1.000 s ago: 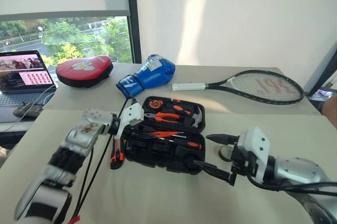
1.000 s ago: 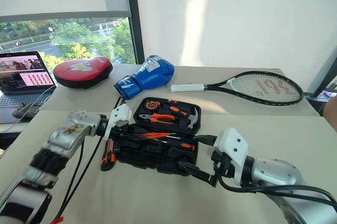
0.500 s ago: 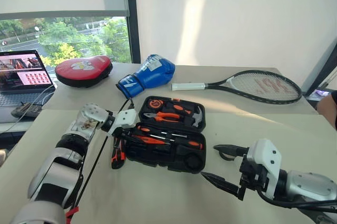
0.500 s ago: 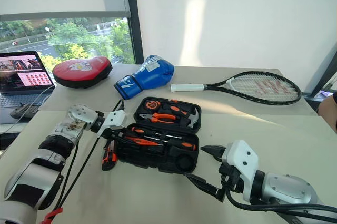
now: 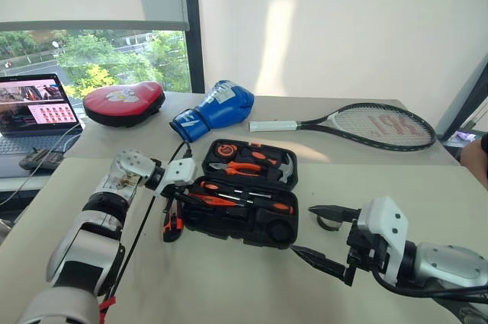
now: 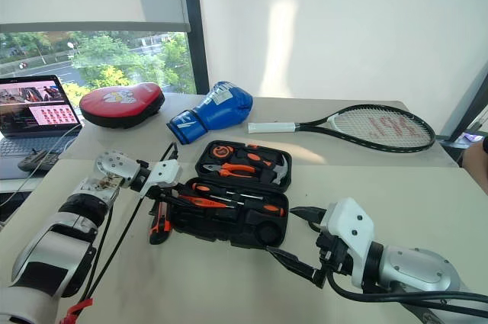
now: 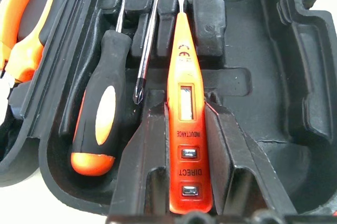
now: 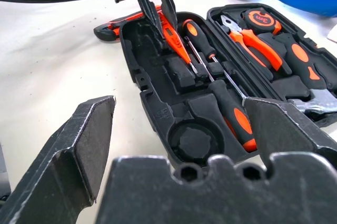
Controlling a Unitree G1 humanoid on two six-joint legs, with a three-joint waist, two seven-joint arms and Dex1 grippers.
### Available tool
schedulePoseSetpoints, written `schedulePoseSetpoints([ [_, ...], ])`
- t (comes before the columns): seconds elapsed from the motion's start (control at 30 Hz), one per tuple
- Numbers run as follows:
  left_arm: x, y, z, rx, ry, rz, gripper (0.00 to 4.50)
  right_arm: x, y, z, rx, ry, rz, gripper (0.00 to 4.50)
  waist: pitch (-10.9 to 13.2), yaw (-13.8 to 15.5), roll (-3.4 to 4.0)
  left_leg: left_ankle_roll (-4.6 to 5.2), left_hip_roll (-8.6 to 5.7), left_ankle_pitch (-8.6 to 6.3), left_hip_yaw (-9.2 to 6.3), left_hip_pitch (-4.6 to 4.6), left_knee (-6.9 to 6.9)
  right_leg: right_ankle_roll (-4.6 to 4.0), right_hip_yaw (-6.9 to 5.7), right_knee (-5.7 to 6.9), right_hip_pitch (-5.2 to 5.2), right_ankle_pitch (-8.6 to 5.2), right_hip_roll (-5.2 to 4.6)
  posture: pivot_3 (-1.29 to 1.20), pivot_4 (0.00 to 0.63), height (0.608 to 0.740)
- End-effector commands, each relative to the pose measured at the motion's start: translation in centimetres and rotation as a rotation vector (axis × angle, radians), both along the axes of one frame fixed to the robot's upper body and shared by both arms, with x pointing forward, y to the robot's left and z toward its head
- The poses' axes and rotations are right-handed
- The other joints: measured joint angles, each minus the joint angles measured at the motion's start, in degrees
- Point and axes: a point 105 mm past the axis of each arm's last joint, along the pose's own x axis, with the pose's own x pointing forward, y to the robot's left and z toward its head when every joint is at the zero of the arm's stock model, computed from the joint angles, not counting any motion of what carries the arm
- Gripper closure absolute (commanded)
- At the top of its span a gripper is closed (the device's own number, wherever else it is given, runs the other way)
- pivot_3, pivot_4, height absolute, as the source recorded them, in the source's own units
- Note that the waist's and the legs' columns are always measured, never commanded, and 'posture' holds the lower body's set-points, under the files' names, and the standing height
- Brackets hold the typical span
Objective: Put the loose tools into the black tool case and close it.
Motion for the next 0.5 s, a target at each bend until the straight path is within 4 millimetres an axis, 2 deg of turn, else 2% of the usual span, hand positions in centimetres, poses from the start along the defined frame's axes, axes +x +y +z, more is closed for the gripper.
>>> schedulePoseSetpoints([
  [0.03,-0.1,0.3,-1.5,0.048,0.033,0.012,4.01,-0.2,-0.2,0.8,-0.007,-0.040,0.002,0.00,0.0,0.1,0.02,0.00,0.00,0.00,0.00,0.00,0.01,0.00,0.00,0.00,0.01,0.01,0.00,0.00,0.150,0.740],
  [0.13,-0.1,0.2,-1.6,0.051,0.035,0.008,4.01,-0.2,-0.2,0.8,-0.010,-0.037,0.000,0.00,0.0,0.2,0.02,0.01,-0.01,0.00,0.00,0.00,0.04,0.02,-0.01,0.00,0.03,0.02,-0.02,0.00,0.150,0.740],
  [0.2,0.2,0.2,-1.4,0.042,0.022,0.025,3.01,-0.3,-0.2,0.7,-0.012,-0.035,-0.002,0.00,0.0,0.2,0.03,0.02,-0.01,-0.01,0.00,0.00,0.04,0.03,0.00,0.00,0.03,0.03,-0.03,0.00,0.150,0.740],
  [0.27,0.3,0.3,-1.2,0.027,0.028,0.034,2.49,-0.4,-0.2,0.7,-0.012,-0.034,-0.004,0.00,0.0,0.2,0.03,0.02,0.00,-0.01,0.00,-0.01,0.05,0.04,-0.01,0.00,0.02,0.03,-0.02,0.00,0.150,0.740],
  [0.33,0.2,0.1,-0.1,-0.037,0.043,0.023,1.70,-0.4,-0.3,0.6,-0.012,-0.034,-0.006,0.00,0.0,0.1,0.03,0.03,0.00,-0.01,0.00,-0.02,0.05,0.05,-0.01,0.00,0.01,0.03,-0.02,0.00,0.150,0.740],
  [0.37,0.3,0.1,1.1,-0.107,0.062,0.045,1.43,-0.4,-0.3,0.5,-0.013,-0.032,-0.010,0.00,0.0,0.0,0.02,0.04,0.00,-0.02,0.00,-0.03,0.04,0.05,-0.01,0.00,0.00,0.03,-0.02,0.00,0.150,0.740],
  [0.43,0.5,0.4,2.9,-0.221,0.089,0.088,1.43,-0.4,-0.4,0.3,-0.016,-0.028,-0.015,0.00,0.0,-0.1,0.02,0.07,0.00,-0.04,0.00,-0.14,0.04,0.05,-0.02,0.00,-0.09,0.03,-0.02,0.00,0.150,0.740],
  [0.5,0.7,0.7,4.0,-0.319,0.127,0.142,2.05,-0.4,-0.3,0.2,-0.014,-0.029,-0.017,0.00,0.0,-0.2,0.01,0.07,0.00,-0.04,0.00,-0.26,0.05,0.07,-0.01,0.00,-0.22,0.05,-0.02,0.00,0.150,0.740],
])
